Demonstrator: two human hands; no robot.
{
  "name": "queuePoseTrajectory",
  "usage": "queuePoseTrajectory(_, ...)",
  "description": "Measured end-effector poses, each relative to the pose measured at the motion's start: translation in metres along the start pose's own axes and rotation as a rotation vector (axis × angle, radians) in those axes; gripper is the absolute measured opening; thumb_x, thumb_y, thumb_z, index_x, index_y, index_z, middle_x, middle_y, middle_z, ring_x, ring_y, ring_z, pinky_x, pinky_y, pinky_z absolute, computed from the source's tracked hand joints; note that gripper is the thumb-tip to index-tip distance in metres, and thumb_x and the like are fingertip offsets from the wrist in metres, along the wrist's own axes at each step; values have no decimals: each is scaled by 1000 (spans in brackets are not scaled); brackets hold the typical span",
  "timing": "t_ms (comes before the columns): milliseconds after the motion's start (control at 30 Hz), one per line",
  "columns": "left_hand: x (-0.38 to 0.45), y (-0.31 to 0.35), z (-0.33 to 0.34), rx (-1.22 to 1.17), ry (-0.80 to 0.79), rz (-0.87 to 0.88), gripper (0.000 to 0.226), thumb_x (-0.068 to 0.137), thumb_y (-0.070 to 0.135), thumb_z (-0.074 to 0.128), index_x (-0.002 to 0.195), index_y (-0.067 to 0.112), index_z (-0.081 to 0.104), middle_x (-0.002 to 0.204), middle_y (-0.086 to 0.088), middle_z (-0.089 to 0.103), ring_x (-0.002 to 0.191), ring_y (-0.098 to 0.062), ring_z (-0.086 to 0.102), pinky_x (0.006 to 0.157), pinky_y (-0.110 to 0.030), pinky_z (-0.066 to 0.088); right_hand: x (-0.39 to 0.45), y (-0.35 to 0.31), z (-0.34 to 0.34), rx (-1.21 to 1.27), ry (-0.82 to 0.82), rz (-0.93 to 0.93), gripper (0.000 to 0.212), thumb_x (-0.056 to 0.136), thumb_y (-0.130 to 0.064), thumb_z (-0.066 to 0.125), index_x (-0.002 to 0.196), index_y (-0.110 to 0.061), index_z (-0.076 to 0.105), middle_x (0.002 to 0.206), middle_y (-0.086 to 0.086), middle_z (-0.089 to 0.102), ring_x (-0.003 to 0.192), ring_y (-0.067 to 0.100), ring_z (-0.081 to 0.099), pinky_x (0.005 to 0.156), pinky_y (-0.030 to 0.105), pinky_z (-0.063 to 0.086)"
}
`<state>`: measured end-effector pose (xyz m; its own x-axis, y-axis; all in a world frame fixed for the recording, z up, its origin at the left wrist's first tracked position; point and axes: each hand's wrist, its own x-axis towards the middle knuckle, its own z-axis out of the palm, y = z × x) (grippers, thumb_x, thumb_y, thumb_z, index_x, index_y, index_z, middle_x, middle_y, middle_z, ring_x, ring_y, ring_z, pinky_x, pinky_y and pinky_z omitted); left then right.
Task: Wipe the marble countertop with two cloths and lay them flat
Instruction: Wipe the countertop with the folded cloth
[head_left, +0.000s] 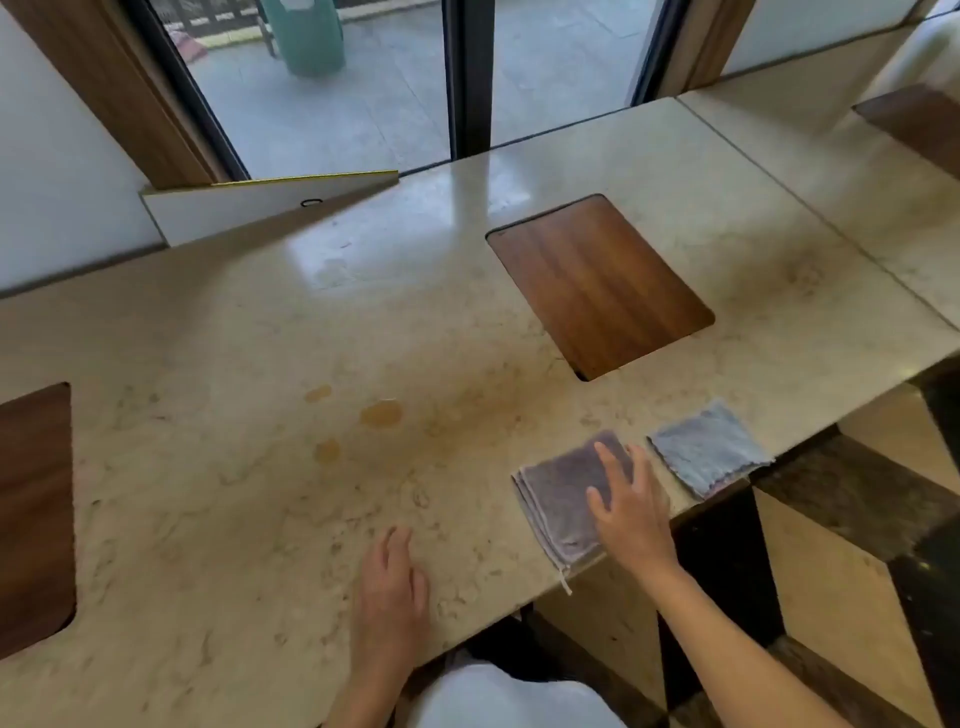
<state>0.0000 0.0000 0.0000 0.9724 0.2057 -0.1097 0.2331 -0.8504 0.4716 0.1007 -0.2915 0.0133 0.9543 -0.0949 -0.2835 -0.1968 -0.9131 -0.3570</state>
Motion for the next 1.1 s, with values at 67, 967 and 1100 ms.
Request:
queuePoseTrajectory(67,10,5,7,81,-49,30,55,93,14,63,145,7,47,147,-18,49,130,-34,52,103,-46,49,8,0,4,-122,-43,-32,62,100,-47,50,155,-39,23,166,14,18,151,39,20,119,59,26)
queuePoseTrajectory(967,24,-20,23,339,-111,183,62,102,39,28,160,15,23,169,-8,18,156,-26,15,124,-48,14,21,-33,44,-368,-12,-143,64,101,-51,25,156,-20,35,165,8,30,144,43,36,103,54,33)
queuePoseTrajectory(1100,41,-29,20,358,-76,157,62,100,38,32,158,15,29,166,-11,26,154,-26,16,124,-45,10,31,-43,50,-346,42,-143,62,102,-46,28,155,-15,37,164,9,31,144,43,36,103,53,35)
